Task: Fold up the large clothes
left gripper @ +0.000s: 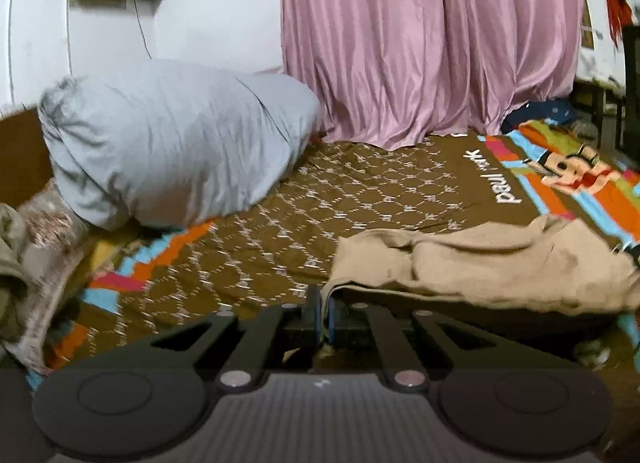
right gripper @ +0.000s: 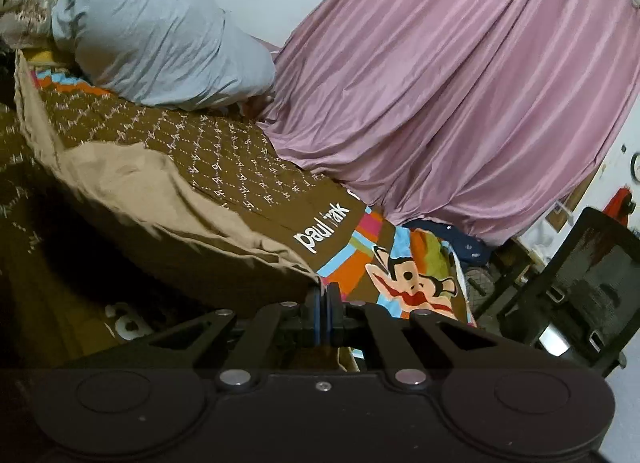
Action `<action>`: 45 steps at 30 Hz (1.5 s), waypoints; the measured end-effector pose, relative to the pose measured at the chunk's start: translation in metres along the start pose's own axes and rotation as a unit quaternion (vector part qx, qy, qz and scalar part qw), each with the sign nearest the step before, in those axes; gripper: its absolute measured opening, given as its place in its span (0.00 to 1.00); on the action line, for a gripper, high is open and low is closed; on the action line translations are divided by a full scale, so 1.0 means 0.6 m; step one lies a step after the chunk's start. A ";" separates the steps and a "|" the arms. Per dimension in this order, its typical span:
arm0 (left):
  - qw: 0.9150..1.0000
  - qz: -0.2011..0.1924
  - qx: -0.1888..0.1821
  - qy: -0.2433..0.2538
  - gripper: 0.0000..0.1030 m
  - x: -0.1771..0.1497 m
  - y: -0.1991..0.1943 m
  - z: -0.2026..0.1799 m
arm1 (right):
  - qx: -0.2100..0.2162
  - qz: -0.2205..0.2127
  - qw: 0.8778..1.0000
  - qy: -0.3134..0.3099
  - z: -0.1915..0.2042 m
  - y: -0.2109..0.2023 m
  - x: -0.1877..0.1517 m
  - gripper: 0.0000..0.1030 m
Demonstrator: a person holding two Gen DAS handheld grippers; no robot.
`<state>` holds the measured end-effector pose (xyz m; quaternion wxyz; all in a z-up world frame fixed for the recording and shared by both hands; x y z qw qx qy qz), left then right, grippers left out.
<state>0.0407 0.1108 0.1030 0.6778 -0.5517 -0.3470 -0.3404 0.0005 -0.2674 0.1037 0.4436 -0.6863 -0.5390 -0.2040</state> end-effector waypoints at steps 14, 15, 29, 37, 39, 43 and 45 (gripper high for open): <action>0.992 0.045 0.063 0.099 0.06 0.069 0.346 -0.081 | -0.023 0.055 0.997 0.057 -0.025 0.369 -0.015 0.07; 0.991 0.062 0.060 0.102 0.06 0.061 0.377 -0.086 | -0.023 0.063 0.996 0.060 -0.020 0.392 -0.022 0.08; 0.997 0.055 -0.048 -0.028 0.99 0.043 0.398 -0.032 | 0.016 0.020 0.980 0.197 -0.030 0.370 -0.104 0.81; 0.991 0.101 -0.015 -0.083 0.99 -0.022 0.339 0.038 | -0.011 0.061 0.950 0.307 -0.058 0.318 -0.167 0.86; 0.989 0.116 -0.001 -0.088 0.99 -0.053 0.341 0.042 | -0.018 0.081 0.936 0.342 -0.060 0.320 -0.195 0.81; 0.981 0.160 -0.008 -0.110 0.99 -0.108 0.370 0.034 | -0.042 0.106 0.931 0.346 -0.060 0.335 -0.224 0.78; 0.977 0.189 -0.012 -0.099 0.98 -0.129 0.390 0.023 | -0.052 0.126 0.938 0.319 -0.049 0.344 -0.234 0.78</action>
Point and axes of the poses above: each gripper's, at about its wrist camera, not at the fingertips, and y roughly the way its jaws point, z to its left, x to its top, the point moved 9 cm from there along y, roughly the way its jaws point, and after that the axes turned 1 degree about x, right-handed, at the moved point
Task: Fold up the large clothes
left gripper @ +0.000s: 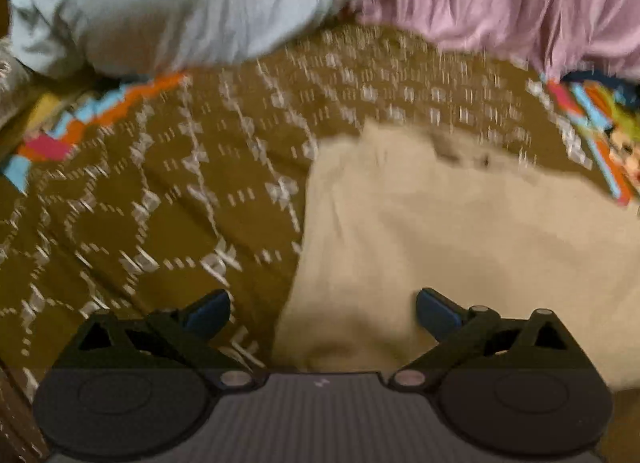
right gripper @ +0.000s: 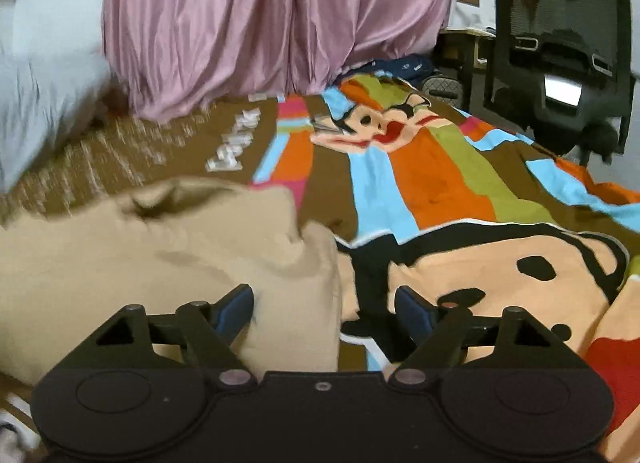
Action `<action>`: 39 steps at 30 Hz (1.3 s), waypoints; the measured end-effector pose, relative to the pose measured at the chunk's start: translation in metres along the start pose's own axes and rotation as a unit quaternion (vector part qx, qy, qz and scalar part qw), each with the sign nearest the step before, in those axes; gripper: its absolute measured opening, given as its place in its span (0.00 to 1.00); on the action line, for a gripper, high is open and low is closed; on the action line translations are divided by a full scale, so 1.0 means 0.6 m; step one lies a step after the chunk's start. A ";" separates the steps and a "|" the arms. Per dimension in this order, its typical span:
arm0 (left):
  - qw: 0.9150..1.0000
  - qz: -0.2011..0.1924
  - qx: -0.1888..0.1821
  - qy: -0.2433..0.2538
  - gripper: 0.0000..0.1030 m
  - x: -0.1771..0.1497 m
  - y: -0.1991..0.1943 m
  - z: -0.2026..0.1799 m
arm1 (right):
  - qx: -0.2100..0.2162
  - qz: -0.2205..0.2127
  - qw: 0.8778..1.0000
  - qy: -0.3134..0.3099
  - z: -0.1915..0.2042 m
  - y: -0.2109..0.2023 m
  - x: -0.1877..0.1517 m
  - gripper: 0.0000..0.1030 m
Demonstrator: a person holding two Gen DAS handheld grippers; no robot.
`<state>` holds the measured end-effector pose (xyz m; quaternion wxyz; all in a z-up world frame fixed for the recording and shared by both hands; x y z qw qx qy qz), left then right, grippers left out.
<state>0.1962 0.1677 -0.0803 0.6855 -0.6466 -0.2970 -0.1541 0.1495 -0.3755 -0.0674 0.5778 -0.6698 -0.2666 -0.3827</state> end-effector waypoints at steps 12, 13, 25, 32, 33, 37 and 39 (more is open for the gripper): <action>0.997 -0.077 0.020 0.015 0.99 0.004 -0.041 -0.015 | -0.049 -0.028 0.998 0.004 -0.016 0.001 -0.003 0.84; 0.995 -0.094 0.013 0.023 0.99 0.010 -0.049 -0.023 | -0.054 -0.045 0.998 -0.003 -0.014 -0.005 0.005 0.85; 0.985 -0.111 -0.014 0.134 1.00 -0.019 -0.035 -0.155 | -0.083 0.017 0.995 -0.042 -0.010 0.118 0.012 0.88; 0.987 -0.124 -0.034 0.096 1.00 -0.014 -0.039 -0.155 | -0.075 -0.020 0.996 -0.036 -0.009 0.093 0.021 0.83; 0.986 -0.133 -0.045 0.091 1.00 -0.010 -0.045 -0.162 | -0.075 -0.039 0.996 -0.042 0.002 0.075 0.032 0.84; 0.983 -0.146 -0.058 0.091 1.00 0.015 -0.041 -0.194 | 0.026 -0.096 0.993 -0.060 0.119 0.024 0.088 0.92; 0.984 -0.140 -0.045 0.104 1.00 0.016 -0.028 -0.206 | 0.088 -0.092 0.990 -0.062 0.189 0.029 0.106 0.92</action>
Point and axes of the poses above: each gripper's, at about its wrist camera, not at the fingertips, and y roughly the way its jaws point, z to its left, x to its top, the point moved 9 cm from there along y, roughly the way its jaws point, and after that the axes turned 1 degree about x, right-handed, at the moved point
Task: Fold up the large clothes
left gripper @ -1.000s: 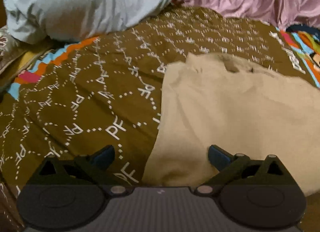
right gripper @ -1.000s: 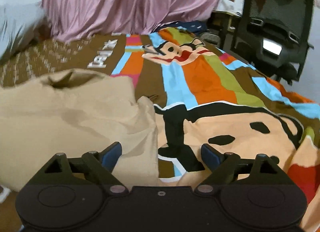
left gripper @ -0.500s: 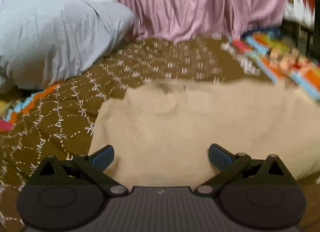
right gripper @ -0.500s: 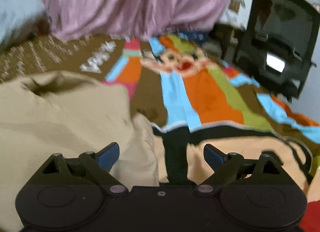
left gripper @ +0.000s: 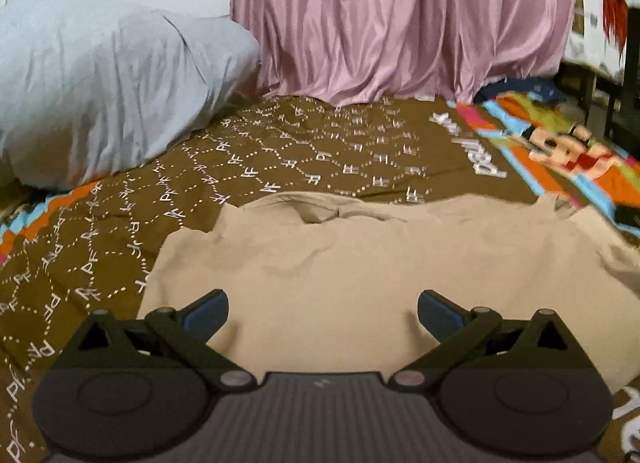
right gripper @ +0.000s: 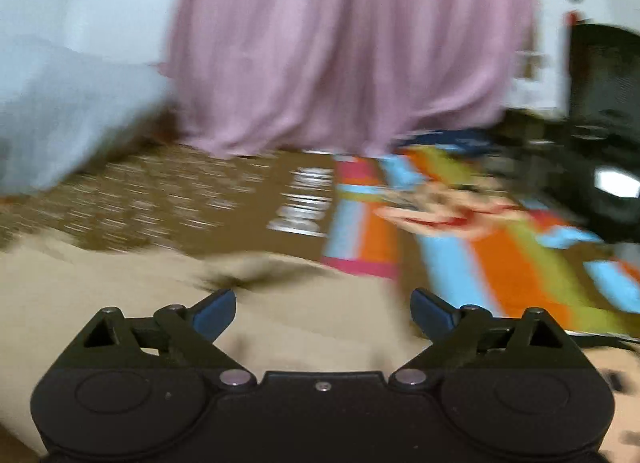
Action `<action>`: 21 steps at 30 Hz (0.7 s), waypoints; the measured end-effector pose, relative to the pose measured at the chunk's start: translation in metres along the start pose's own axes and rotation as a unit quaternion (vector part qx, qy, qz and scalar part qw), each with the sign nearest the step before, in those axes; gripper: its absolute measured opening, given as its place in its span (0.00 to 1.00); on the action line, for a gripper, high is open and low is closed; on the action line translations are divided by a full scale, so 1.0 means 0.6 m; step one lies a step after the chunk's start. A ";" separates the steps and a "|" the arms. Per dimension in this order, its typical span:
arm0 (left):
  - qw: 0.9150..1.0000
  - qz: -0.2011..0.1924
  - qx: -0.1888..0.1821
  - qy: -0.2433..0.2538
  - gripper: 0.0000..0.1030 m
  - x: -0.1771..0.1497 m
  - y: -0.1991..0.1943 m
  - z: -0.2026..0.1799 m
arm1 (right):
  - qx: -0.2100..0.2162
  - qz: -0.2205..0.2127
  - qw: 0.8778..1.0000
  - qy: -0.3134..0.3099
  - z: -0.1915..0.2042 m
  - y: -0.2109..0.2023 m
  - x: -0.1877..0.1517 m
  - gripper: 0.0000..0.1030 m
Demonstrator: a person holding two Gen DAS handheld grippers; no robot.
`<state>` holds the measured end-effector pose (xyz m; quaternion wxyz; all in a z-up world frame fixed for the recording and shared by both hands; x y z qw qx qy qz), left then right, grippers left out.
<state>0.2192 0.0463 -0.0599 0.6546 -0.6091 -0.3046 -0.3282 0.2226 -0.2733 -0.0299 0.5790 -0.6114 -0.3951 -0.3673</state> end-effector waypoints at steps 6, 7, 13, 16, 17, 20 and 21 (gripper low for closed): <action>0.998 0.046 0.012 0.035 1.00 -0.032 0.029 0.000 | 0.093 0.075 0.984 -0.136 0.165 0.086 -0.029 0.91; 0.998 0.059 0.008 0.028 1.00 -0.040 0.033 0.000 | 0.083 0.087 0.980 -0.158 0.176 0.094 -0.047 0.91; 0.995 0.095 -0.002 0.008 1.00 -0.060 0.062 0.006 | 0.068 0.119 0.982 -0.128 0.162 0.124 -0.084 0.99; 0.996 0.092 -0.004 0.006 1.00 -0.057 0.062 0.008 | 0.065 0.119 0.983 -0.124 0.158 0.130 -0.090 0.99; 0.996 0.088 -0.006 0.001 1.00 -0.054 0.059 0.009 | 0.065 0.117 0.983 -0.123 0.160 0.128 -0.089 0.99; 0.998 0.064 -0.011 -0.021 1.00 -0.042 0.035 0.017 | 0.077 0.103 0.986 -0.108 0.154 0.109 -0.079 0.91; 0.998 0.053 -0.015 -0.024 1.00 -0.036 0.025 0.018 | 0.076 0.105 0.987 -0.099 0.146 0.096 -0.072 0.91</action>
Point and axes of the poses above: each gripper's, at about its wrist camera, not at the fingertips, and y roughly the way its jaws point, z to its left, x to its top, the point moved 9 cm from there along y, roughly the way its jaws point, and after that the axes turned 1 degree about x, right-handed, at the moved point
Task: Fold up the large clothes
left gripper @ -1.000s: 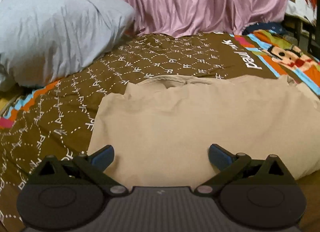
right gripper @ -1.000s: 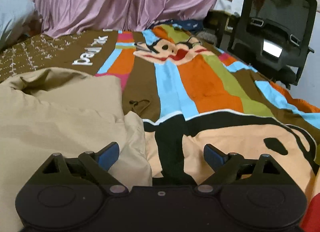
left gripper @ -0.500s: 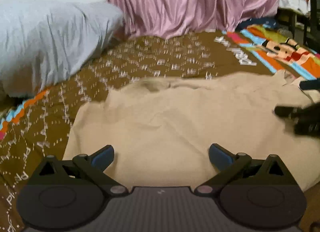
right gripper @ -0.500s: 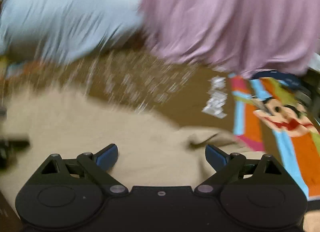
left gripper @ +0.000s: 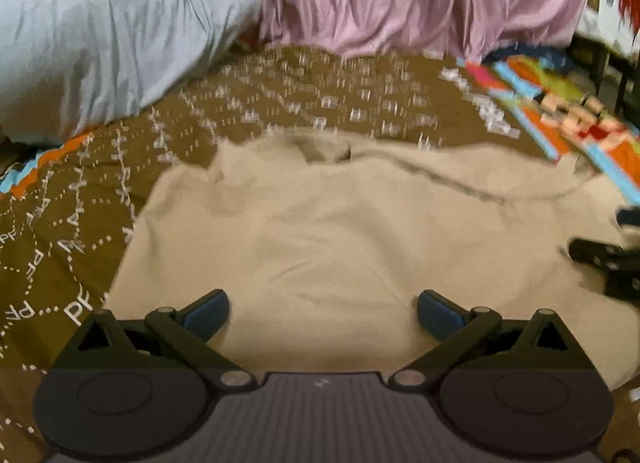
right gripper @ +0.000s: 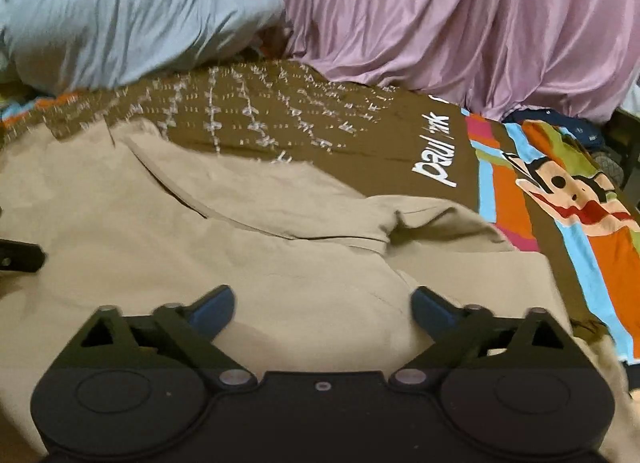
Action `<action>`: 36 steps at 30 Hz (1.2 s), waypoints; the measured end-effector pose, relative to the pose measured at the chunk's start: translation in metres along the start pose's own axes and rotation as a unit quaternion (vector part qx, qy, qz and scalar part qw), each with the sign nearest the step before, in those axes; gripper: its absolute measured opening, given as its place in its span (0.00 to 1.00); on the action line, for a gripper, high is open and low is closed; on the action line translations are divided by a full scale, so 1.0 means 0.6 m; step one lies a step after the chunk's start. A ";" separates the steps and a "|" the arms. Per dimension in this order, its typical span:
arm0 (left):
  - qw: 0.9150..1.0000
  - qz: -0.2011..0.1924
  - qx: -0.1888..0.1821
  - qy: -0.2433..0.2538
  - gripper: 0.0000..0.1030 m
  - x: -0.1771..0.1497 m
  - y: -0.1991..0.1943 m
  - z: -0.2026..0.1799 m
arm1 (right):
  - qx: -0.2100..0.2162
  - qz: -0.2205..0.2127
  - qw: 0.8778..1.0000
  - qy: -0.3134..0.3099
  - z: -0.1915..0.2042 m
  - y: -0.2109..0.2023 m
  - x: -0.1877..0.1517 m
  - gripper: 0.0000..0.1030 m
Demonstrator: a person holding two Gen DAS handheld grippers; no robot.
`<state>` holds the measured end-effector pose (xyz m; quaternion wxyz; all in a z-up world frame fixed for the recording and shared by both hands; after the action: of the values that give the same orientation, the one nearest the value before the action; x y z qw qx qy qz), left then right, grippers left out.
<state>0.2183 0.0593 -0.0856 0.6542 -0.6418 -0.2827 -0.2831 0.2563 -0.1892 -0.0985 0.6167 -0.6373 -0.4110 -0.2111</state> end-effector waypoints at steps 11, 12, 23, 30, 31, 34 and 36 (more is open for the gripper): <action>0.999 0.031 0.031 0.021 1.00 -0.016 0.027 0.005 | -0.053 0.015 0.998 0.044 -0.052 -0.054 -0.071 0.99; 0.999 0.029 0.033 0.023 1.00 -0.016 0.028 0.004 | -0.052 0.016 0.997 0.047 -0.054 -0.049 -0.075 0.99; 0.999 -0.027 0.036 0.027 1.00 -0.001 -0.075 0.018 | -0.019 -0.009 0.998 0.067 -0.067 -0.153 -0.064 0.99; 0.997 0.049 -0.003 -0.064 1.00 -0.048 -0.118 0.047 | 0.037 0.043 0.981 0.185 -0.105 -0.239 -0.122 0.99; 0.995 0.060 -0.002 -0.077 1.00 -0.056 -0.111 0.056 | 0.033 0.045 0.977 0.205 -0.115 -0.241 -0.134 0.99; 0.988 0.092 -0.004 -0.122 1.00 -0.073 -0.084 0.082 | -0.006 0.047 0.963 0.267 -0.153 -0.234 -0.172 0.99; 0.982 0.100 -0.026 -0.156 1.00 -0.081 -0.072 0.094 | -0.010 0.023 0.954 0.299 -0.166 -0.238 -0.180 0.99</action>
<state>0.1529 0.1155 -0.0909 0.6099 -0.7201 -0.3081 -0.1205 0.1063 -0.3272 -0.0797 0.7096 -0.5605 -0.1911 -0.3818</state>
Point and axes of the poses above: each gripper's, at about its wrist camera, not at the fingertips, and y roughly the way its jaws point, z to its left, x to its top, the point moved 9 cm from there along y, roughly the way its jaws point, and after that the axes turned 1 degree about x, right-handed, at the moved point
